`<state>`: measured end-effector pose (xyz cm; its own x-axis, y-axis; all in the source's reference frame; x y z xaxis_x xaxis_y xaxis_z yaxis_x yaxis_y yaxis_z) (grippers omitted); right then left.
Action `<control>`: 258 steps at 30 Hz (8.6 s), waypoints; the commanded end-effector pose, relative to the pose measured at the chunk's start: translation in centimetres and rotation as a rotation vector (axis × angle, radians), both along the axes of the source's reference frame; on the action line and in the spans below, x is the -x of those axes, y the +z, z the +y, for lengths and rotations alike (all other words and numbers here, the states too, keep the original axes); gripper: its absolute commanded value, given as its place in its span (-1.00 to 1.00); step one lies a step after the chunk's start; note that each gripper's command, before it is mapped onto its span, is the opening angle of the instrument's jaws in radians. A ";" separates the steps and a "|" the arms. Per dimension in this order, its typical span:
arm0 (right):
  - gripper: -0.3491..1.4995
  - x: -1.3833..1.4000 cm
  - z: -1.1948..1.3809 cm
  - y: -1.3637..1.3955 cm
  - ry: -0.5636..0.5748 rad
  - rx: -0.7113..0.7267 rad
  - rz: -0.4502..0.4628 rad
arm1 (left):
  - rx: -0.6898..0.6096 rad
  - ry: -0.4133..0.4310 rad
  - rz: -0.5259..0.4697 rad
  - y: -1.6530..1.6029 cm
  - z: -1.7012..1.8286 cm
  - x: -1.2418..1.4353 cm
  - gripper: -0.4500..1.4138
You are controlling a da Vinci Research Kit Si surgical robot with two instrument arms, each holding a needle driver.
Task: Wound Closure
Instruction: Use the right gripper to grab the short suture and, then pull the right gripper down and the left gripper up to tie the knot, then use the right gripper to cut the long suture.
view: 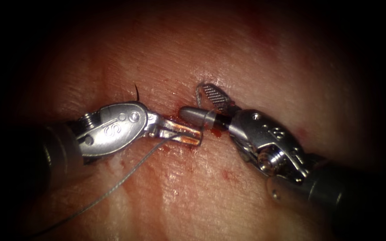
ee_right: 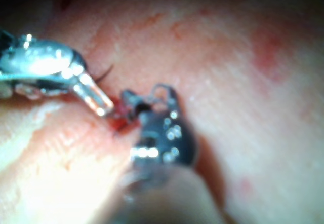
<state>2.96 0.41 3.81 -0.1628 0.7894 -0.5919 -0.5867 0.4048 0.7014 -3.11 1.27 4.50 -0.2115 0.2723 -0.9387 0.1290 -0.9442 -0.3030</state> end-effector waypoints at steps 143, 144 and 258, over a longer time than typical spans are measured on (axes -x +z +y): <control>0.58 -0.35 -0.75 -0.53 -0.380 0.310 -0.037 | 0.001 -0.150 0.096 1.01 2.11 -0.25 -1.00; 0.67 -0.32 -0.75 -0.58 -0.382 0.307 -0.034 | -0.005 -0.145 0.091 0.95 2.08 -0.24 -1.00; 0.98 0.20 0.43 -0.59 -0.328 0.241 -0.098 | 0.055 -0.123 0.018 -0.76 2.01 -0.35 -1.00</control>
<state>2.71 0.76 3.19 0.1441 0.6285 -0.7644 -0.4580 0.7271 0.5115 -2.70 3.21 3.73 -0.1990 0.2498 -0.9476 0.0036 -0.9668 -0.2556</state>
